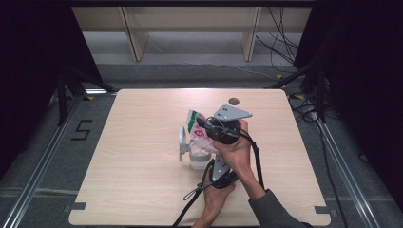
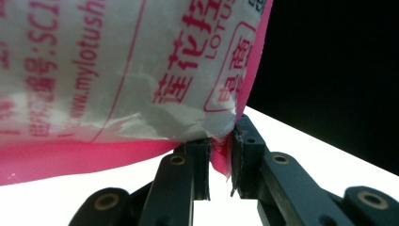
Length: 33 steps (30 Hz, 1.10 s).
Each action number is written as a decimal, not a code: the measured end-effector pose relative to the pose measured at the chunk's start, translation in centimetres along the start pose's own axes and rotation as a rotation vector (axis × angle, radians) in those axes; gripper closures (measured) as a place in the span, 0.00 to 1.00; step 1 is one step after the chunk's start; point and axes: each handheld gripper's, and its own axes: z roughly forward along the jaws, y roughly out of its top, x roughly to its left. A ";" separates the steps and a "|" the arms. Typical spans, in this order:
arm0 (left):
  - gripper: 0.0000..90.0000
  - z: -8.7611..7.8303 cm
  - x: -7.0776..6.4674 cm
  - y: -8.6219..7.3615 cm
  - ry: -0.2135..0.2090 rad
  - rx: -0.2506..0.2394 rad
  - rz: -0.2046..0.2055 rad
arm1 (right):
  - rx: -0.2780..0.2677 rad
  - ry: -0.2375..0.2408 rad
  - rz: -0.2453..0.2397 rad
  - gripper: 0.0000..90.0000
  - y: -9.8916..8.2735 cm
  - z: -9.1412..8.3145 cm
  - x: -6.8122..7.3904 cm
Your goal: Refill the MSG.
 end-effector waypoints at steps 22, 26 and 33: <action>0.88 -0.2 0.2 0.2 -0.013 0.029 0.035 | 0.005 -0.011 -0.005 0.99 0.1 0.1 0.2; 0.88 -0.2 0.2 0.2 -0.006 0.031 0.039 | 0.002 -0.008 -0.032 0.99 0.1 0.2 0.0; 0.88 -0.1 0.2 0.2 -0.010 0.024 0.036 | -0.002 -0.003 -0.025 0.99 0.1 0.3 0.0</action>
